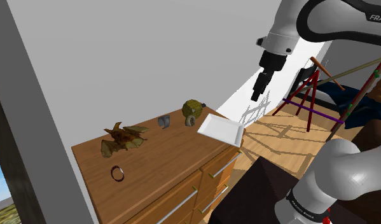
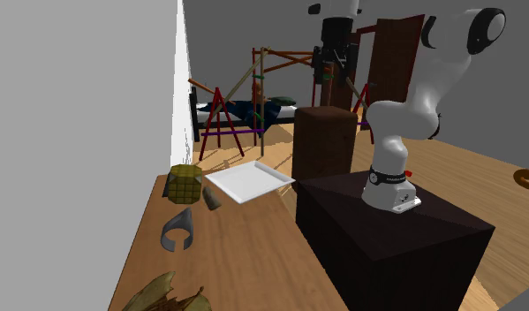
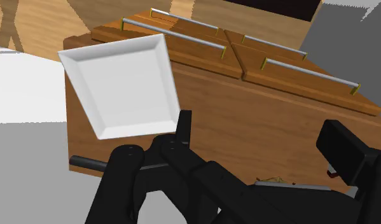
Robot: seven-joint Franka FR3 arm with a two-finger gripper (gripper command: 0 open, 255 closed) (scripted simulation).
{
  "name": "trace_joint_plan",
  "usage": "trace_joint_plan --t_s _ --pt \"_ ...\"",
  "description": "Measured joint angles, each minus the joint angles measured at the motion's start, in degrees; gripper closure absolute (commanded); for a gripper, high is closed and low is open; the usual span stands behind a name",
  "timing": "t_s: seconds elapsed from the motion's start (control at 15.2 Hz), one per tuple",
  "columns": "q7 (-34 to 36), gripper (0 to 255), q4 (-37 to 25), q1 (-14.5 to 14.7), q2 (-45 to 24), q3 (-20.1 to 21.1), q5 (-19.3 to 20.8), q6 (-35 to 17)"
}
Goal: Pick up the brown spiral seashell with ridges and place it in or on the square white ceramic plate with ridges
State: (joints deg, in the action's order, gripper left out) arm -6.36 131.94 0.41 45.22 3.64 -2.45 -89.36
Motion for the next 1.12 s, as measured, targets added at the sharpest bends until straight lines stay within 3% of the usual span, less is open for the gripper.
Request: trace_joint_plan --t_s 0.33,1.12 --pt "4.91 0 0.54 -1.31 -4.72 1.75 -1.39 -4.95" --pt "23.87 0 -5.26 -6.31 -28.03 6.81 -3.49 -21.84"
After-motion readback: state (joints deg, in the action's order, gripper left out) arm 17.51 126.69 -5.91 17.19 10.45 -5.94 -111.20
